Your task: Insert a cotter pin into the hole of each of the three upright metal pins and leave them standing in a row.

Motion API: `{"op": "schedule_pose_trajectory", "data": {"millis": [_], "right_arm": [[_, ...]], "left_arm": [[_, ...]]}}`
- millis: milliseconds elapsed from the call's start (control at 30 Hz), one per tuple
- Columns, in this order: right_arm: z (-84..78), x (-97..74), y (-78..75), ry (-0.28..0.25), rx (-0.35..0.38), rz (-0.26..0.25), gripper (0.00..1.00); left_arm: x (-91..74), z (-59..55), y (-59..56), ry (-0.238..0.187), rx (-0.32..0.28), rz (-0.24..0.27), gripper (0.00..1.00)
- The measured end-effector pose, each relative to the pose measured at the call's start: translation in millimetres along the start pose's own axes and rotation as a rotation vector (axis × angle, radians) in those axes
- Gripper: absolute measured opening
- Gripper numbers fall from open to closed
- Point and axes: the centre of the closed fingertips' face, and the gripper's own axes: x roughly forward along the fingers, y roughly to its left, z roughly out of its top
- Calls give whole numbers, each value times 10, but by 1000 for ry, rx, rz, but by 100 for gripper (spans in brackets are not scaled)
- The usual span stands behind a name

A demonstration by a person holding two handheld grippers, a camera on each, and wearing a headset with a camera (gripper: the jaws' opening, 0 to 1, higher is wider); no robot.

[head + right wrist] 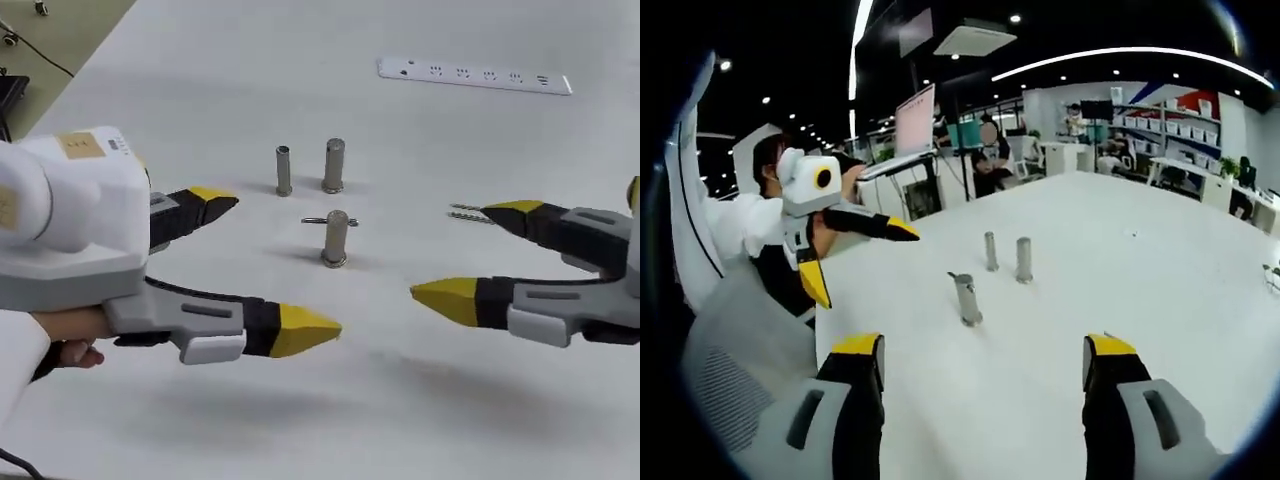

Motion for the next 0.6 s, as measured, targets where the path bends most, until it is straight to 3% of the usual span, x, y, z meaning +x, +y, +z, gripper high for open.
{"op": "schedule_pose_trajectory", "data": {"millis": [67, 233, 400, 500, 600], "right_arm": [[-8, -65, 26, -15, 10, 1, 90], [-76, -162, 48, 10, 12, -23, 98], [-129, -231, 67, 21, 39, -32, 98], [-132, -261, 56, 14, 56, -45, 98], [-124, -312, 37, 8, 62, -62, 98]], "left_arm": [[-11, 14, 5, -9, -12, 7, 97], [-37, 21, -15, -22, -34, 9, 97], [-46, 20, 9, -34, -60, 21, 98], [-44, 74, 80, -59, -63, 46, 98], [-35, 205, 210, -99, -38, 76, 96]]}}
